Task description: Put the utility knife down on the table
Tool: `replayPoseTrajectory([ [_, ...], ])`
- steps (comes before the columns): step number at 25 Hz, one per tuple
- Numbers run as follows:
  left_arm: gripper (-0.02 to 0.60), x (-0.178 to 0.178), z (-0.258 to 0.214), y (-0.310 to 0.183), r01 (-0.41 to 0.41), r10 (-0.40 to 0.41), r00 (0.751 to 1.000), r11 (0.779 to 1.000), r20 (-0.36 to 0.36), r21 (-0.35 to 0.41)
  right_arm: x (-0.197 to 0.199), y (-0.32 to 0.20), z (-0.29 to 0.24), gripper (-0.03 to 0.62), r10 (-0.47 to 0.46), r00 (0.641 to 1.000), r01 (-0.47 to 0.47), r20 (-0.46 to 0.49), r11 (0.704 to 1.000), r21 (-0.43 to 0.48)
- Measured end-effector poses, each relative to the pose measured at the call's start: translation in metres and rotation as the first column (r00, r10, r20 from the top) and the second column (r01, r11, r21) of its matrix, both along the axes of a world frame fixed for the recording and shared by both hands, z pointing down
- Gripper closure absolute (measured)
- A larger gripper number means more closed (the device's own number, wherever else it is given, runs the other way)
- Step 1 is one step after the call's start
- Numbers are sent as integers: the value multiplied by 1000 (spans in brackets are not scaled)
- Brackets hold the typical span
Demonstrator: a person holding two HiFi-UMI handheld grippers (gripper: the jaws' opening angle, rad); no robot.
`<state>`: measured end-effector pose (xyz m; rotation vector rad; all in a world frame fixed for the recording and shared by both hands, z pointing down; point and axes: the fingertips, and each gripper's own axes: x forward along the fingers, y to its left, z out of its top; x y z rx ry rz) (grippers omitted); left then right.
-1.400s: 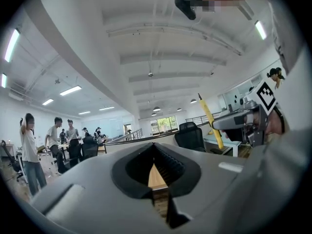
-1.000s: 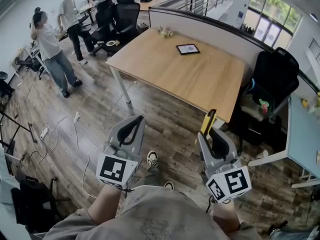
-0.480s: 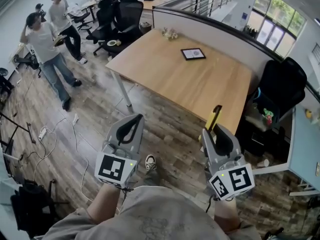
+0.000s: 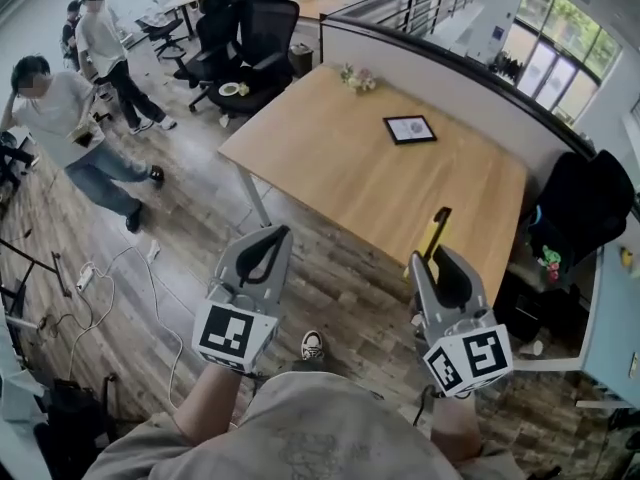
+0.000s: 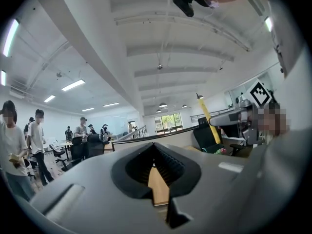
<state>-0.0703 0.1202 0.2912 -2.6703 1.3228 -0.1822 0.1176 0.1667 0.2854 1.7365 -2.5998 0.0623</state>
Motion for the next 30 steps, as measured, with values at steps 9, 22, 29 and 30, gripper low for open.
replayPoseTrajectory([
  [9,581,-51,3,-110,1,-1,1000,1000,11,-16,-47,-111,7,471,11,1000,-11,-2,1000,-21],
  [22,581,-51,16,-224,25,-25,1000,998,2,-62,-36,-231,24,470,16,1000,-17,-8,997,-70],
  [29,581,-25,12,-307,52,-51,999,995,14,-83,-9,-318,24,470,-16,1000,15,-3,996,-87],
  [30,580,-22,13,-318,57,-56,998,994,17,-88,-6,-330,25,471,-17,1000,17,-7,996,-87],
])
